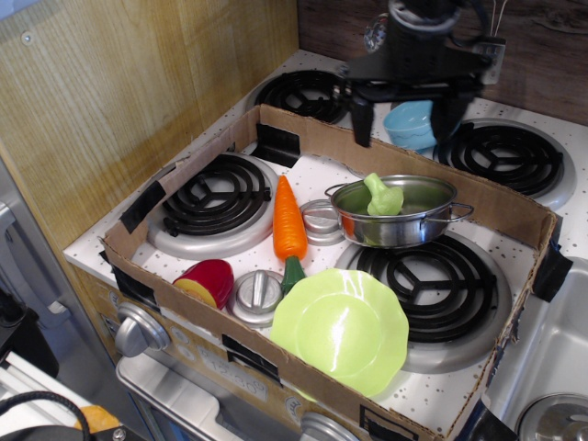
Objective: Take broccoli out of pan
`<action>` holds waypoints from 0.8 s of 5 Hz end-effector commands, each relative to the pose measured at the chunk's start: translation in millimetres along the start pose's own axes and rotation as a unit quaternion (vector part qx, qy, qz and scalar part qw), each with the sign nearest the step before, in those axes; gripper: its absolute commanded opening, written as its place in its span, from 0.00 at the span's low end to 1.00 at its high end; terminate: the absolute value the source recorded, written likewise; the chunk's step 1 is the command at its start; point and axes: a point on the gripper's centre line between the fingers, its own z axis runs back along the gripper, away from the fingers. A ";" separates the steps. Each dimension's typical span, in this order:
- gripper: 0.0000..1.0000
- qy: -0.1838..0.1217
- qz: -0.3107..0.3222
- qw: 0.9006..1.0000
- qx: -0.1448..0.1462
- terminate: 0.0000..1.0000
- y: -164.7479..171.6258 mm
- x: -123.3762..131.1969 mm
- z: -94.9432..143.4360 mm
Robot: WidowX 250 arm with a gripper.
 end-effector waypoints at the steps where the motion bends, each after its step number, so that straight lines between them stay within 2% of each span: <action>1: 1.00 -0.028 -0.003 1.000 0.002 0.00 -4.9 9.3 4.1; 4: 1.00 -0.014 0.006 0.999 -0.030 0.00 -7.2 0.7 -35.5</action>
